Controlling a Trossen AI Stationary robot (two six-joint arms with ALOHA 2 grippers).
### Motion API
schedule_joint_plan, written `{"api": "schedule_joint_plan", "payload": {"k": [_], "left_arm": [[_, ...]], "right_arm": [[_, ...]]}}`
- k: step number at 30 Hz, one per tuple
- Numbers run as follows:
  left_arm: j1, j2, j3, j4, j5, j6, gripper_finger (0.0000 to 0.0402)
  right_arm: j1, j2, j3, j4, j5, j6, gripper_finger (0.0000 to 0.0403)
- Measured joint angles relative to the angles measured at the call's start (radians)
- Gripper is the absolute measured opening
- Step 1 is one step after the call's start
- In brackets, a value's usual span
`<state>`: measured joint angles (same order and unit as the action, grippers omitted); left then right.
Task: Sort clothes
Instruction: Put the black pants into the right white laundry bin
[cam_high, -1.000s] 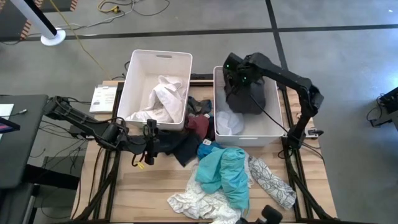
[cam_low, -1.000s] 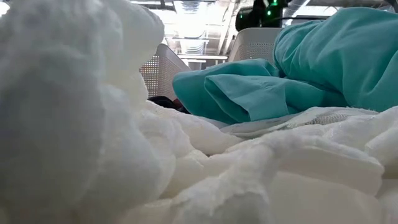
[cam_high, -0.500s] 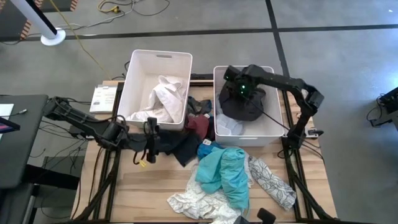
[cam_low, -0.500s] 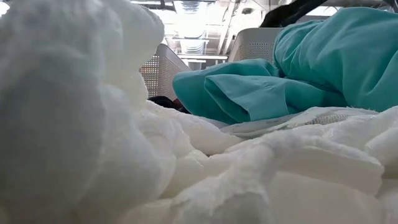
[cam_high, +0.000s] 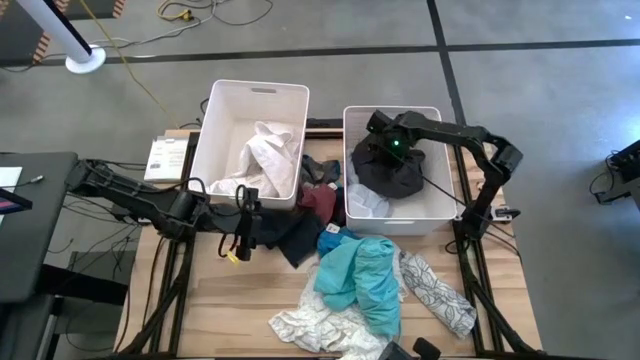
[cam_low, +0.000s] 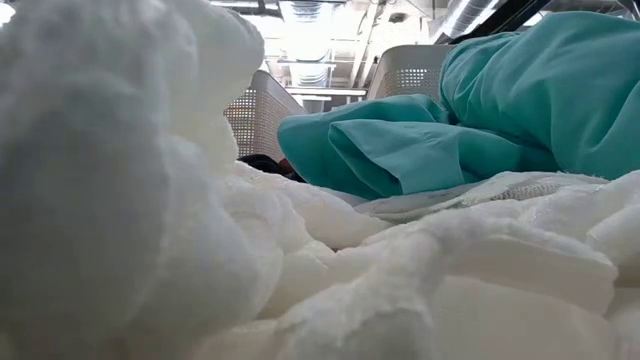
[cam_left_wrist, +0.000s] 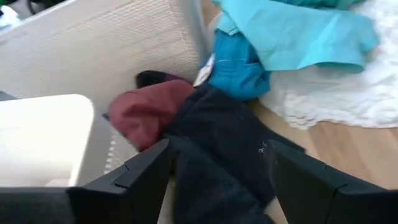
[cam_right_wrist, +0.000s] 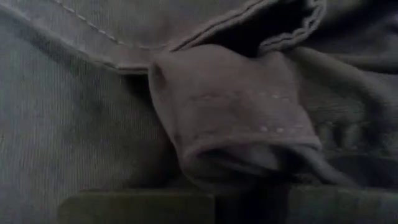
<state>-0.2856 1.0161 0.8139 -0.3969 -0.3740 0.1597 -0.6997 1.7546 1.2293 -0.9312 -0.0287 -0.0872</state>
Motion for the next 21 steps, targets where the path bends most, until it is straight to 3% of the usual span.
{"api": "schedule_joint_plan", "payload": {"k": [10, 21], "left_arm": [[0.018, 0.127, 0.000, 0.029, 0.143, 0.004, 0.0249], [0.017, 0.320, 0.007, 0.284, 0.201, 0.110, 0.0249]], "right_arm": [[0.009, 0.000, -0.022, 0.032, 0.000, 0.008, 0.0090], [0.042, -0.018, 0.005, 0.003, -0.003, 0.030, 0.0200]]}}
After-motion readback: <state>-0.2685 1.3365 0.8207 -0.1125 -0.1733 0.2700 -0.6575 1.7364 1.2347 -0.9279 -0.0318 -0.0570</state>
